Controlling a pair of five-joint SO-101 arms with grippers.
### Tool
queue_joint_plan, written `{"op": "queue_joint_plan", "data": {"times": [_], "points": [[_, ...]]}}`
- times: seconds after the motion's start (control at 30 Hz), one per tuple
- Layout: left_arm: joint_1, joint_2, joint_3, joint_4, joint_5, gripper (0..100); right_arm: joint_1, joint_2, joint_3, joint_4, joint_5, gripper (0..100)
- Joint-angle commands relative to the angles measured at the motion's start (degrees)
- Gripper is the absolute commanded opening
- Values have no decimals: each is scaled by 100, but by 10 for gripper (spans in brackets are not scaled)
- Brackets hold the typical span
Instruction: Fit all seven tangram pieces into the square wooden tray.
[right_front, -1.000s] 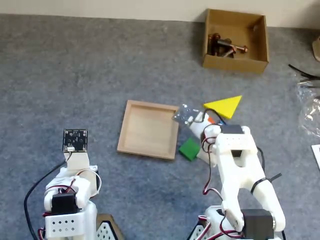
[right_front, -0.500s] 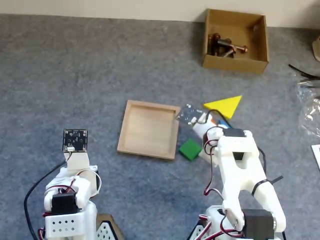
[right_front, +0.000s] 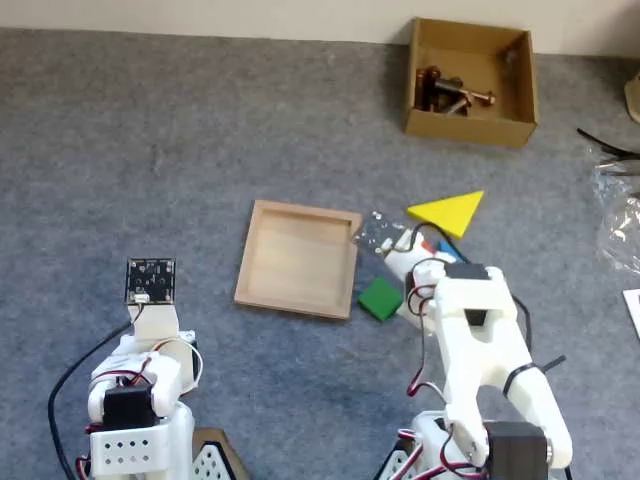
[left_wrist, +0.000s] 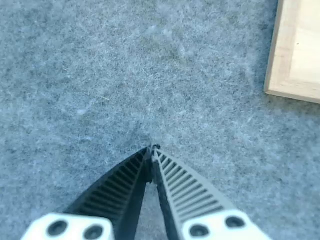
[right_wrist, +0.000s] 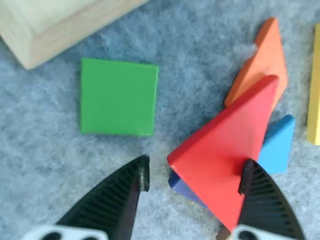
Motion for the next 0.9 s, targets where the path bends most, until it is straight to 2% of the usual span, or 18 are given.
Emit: {"op": "queue_joint_plan", "data": {"times": [0.0, 0.23, 0.43, 0.6, 0.77, 0.87], "points": [[-48, 40, 119, 44, 9, 5, 40, -145, 356, -541, -9, 270], [-48, 40, 119, 44, 9, 5, 40, -145, 585, -963, -53, 265], [-48, 40, 119, 44, 9, 5, 40, -154, 593, -954, -35, 145], [-48, 40, 119, 44, 9, 5, 40, -154, 593, -945, -35, 136], [-48, 40, 119, 44, 9, 5, 40, -154, 593, -945, -9, 54], [-48, 40, 119, 44, 9, 5, 40, -171, 585, -936, -53, 68]]}}
